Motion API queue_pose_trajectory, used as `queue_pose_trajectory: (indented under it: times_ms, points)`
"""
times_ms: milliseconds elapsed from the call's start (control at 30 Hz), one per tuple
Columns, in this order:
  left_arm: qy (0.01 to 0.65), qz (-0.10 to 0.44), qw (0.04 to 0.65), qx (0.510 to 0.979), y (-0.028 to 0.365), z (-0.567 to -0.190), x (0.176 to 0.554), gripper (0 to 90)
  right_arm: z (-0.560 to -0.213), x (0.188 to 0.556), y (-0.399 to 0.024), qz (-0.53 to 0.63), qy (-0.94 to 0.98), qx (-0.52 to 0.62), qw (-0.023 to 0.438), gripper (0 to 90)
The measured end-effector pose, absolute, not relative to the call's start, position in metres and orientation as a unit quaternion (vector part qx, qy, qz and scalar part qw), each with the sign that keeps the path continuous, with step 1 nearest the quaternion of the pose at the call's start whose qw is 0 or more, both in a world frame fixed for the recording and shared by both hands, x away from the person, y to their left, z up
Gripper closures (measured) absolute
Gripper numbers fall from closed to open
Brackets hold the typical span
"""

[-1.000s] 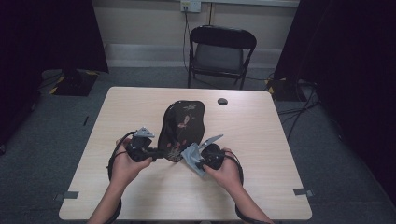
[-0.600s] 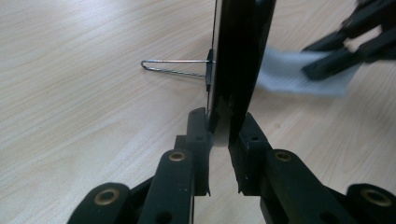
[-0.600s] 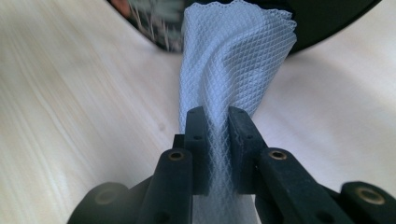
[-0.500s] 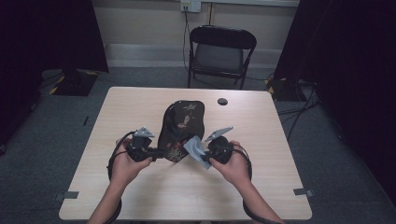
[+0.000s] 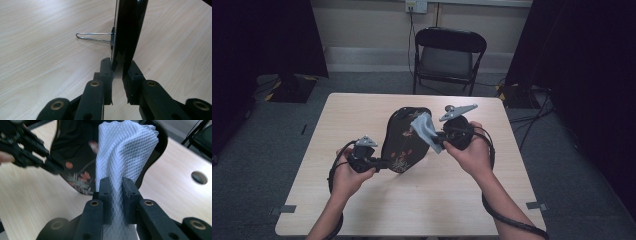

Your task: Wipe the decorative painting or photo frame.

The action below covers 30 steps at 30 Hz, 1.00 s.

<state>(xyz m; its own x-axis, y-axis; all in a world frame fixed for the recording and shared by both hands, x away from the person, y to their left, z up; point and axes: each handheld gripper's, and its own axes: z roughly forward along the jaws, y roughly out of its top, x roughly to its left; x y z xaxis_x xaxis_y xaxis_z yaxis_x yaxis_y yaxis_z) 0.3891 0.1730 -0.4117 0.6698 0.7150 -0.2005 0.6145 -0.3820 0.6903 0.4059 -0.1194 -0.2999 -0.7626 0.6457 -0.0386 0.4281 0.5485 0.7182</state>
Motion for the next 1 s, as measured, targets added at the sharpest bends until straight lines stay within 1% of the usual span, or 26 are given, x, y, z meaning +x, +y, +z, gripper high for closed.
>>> queue_pose_trajectory:
  times_ms: [100,200,333,500,1000]
  points:
    - [0.403,0.067,0.386,0.827,0.172,-0.412,0.390,78.7,-0.284,0.408,-0.114,0.373,0.863,0.302,0.157,79.9]
    - [0.402,0.067,0.386,0.827,0.172,-0.412,0.390,78.7,-0.275,0.409,-0.108,0.384,0.858,0.301,0.159,79.9]
    - [0.402,0.068,0.386,0.827,0.171,-0.412,0.391,78.7,-0.275,0.412,-0.095,0.385,0.861,0.293,0.157,79.9]
    - [0.403,0.069,0.384,0.828,0.171,-0.412,0.390,78.7,-0.290,0.413,-0.086,0.380,0.866,0.289,0.148,79.9]
    - [0.404,0.069,0.384,0.828,0.171,-0.411,0.390,78.6,-0.344,0.410,-0.091,0.356,0.875,0.307,0.115,79.9]
